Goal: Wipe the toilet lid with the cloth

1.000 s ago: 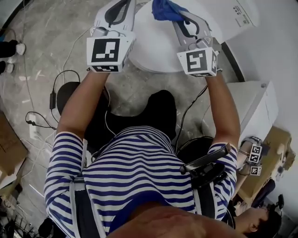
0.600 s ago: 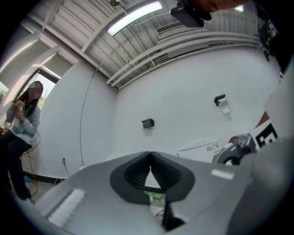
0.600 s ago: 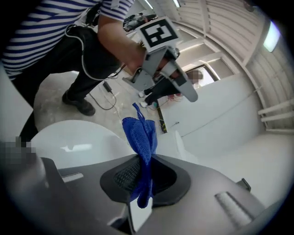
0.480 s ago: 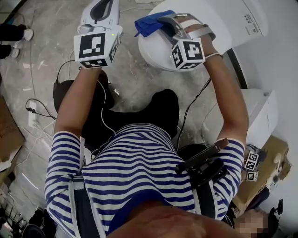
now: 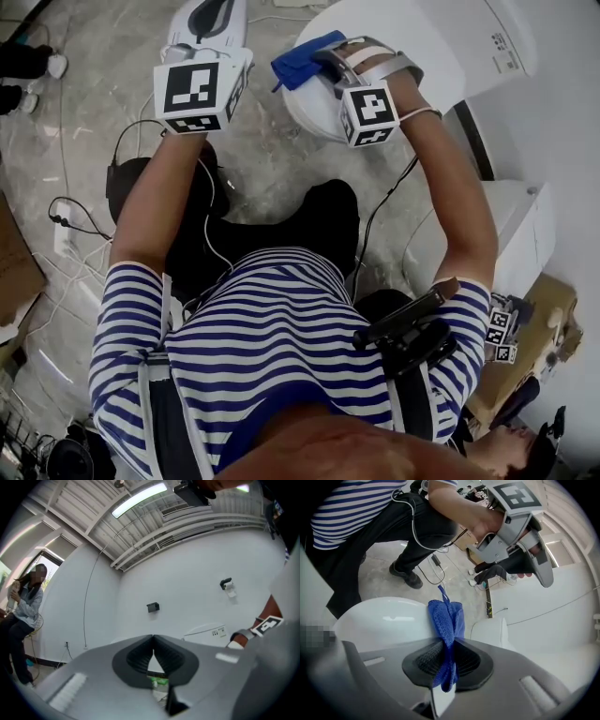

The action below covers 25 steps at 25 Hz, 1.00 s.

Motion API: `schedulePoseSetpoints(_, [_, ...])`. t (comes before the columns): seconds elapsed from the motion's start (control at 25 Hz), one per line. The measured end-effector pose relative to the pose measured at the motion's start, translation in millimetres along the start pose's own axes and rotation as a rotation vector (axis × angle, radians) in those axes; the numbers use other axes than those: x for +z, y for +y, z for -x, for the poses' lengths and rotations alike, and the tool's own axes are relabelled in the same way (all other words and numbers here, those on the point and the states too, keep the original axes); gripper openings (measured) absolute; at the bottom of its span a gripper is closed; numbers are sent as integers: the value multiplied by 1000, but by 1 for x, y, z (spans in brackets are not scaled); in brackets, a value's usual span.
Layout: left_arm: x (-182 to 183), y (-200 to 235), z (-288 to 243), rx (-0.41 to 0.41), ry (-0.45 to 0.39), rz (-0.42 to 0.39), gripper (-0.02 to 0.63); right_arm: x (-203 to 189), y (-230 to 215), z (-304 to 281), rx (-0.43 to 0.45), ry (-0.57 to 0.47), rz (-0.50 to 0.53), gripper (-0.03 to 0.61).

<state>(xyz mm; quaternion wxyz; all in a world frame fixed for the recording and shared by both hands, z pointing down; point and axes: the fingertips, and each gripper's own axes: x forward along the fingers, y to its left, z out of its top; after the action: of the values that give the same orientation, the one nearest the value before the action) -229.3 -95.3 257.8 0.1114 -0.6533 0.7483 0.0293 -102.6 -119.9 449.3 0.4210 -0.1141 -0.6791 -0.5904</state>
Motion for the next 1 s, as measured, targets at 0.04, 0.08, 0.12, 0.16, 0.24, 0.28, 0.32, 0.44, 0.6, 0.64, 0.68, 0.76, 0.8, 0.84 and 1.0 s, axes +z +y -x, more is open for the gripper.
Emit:
schedulePoseSetpoints(0.04, [0, 0, 0, -2, -1, 0, 3, 1, 2, 1, 5, -1, 4, 49])
schedulePoseSetpoints(0.08, [0, -1, 0, -4, -1, 1, 3, 3, 4, 2, 9, -3, 9, 48])
schedulePoseSetpoints(0.12, [0, -1, 0, -6, -1, 2, 3, 4, 7, 3, 12, -4, 15, 48])
schedulePoseSetpoints(0.16, [1, -2, -1, -9, -3, 3, 3, 6, 10, 5, 17, -6, 20, 48])
schedulePoseSetpoints(0.24, [2, -4, -2, -12, -7, 6, 3, 9, 17, 11, 29, -8, 30, 49])
schedulePoseSetpoints(0.28, [3, -5, -3, -14, -8, 6, 3, 10, 20, 14, 34, -10, 33, 48])
schedulePoseSetpoints(0.32, [3, -7, -3, -16, -9, 7, 3, 10, 24, 18, 39, -12, 38, 48])
schedulePoseSetpoints(0.44, [4, -12, -5, -23, -11, 8, 3, 11, 38, 32, 53, -14, 52, 48])
schedulePoseSetpoints(0.6, [4, -19, -7, -34, -13, 7, 3, 7, 60, 52, 79, -2, 64, 49])
schedulePoseSetpoints(0.64, [4, -20, -8, -35, -12, 7, 3, 7, 66, 57, 86, 0, 65, 49])
schedulePoseSetpoints(0.68, [3, -21, -8, -36, -10, 8, 3, 5, 72, 62, 95, 2, 64, 49])
schedulePoseSetpoints(0.76, [2, -25, -10, -42, -7, 9, 3, 2, 86, 73, 112, 11, 60, 49])
schedulePoseSetpoints(0.8, [2, -29, -11, -47, -8, 9, 3, -1, 92, 78, 118, 17, 55, 49])
schedulePoseSetpoints(0.84, [2, -33, -13, -52, -8, 9, 3, -4, 99, 83, 124, 23, 49, 49])
schedulePoseSetpoints(1.0, [2, -44, -18, -64, -8, 6, 3, -18, 121, 102, 147, 48, 37, 49])
